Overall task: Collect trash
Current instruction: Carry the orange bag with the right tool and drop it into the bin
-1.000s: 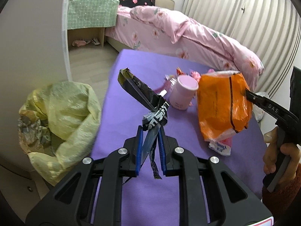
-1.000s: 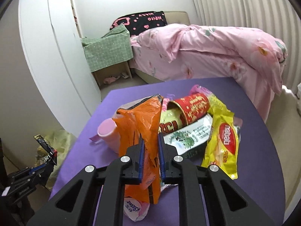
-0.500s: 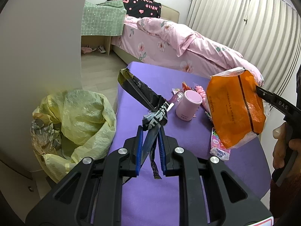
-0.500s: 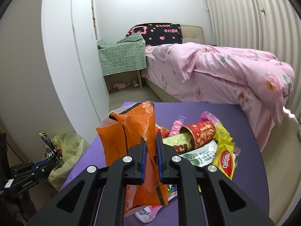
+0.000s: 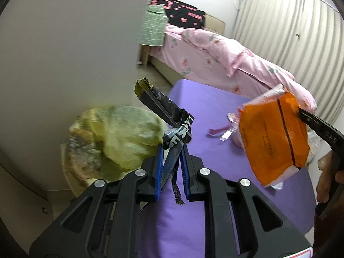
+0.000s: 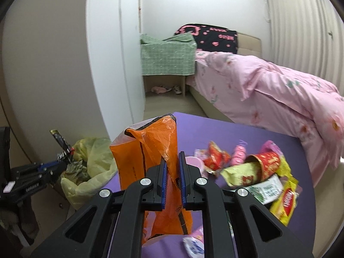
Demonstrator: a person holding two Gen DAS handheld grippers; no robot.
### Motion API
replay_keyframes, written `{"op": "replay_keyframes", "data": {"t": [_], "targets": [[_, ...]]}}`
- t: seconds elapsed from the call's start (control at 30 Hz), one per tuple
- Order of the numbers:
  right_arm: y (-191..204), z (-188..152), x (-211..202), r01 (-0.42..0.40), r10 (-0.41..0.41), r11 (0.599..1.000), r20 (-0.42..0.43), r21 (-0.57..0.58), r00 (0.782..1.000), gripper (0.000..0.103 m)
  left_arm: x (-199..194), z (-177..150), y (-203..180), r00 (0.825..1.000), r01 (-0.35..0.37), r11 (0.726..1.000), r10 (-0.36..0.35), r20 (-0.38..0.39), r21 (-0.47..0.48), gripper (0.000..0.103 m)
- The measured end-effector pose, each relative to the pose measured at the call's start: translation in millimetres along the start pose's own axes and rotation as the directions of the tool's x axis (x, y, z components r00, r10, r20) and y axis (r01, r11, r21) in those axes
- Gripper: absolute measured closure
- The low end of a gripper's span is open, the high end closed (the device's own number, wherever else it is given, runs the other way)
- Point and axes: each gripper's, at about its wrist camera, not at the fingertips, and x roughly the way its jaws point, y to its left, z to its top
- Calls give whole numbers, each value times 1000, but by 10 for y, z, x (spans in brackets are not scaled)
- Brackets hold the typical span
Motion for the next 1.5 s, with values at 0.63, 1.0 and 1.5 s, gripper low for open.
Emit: {"op": "replay_keyframes", "data": {"t": [0.63, 1.0, 1.5], "targets": [[264, 353, 923, -101, 92, 992, -117, -77, 989, 92, 913, 79, 922, 981, 16, 985, -49, -188, -172, 58], [1434, 565, 1486, -303, 291, 943, -102, -138, 951, 92, 250, 0, 1448, 977, -213, 931, 204, -62, -295, 57], [2072, -314, 2277, -360, 259, 920, -451, -153, 854, 92, 135, -267, 1624, 970, -241, 906, 236, -58, -349, 57]]}}
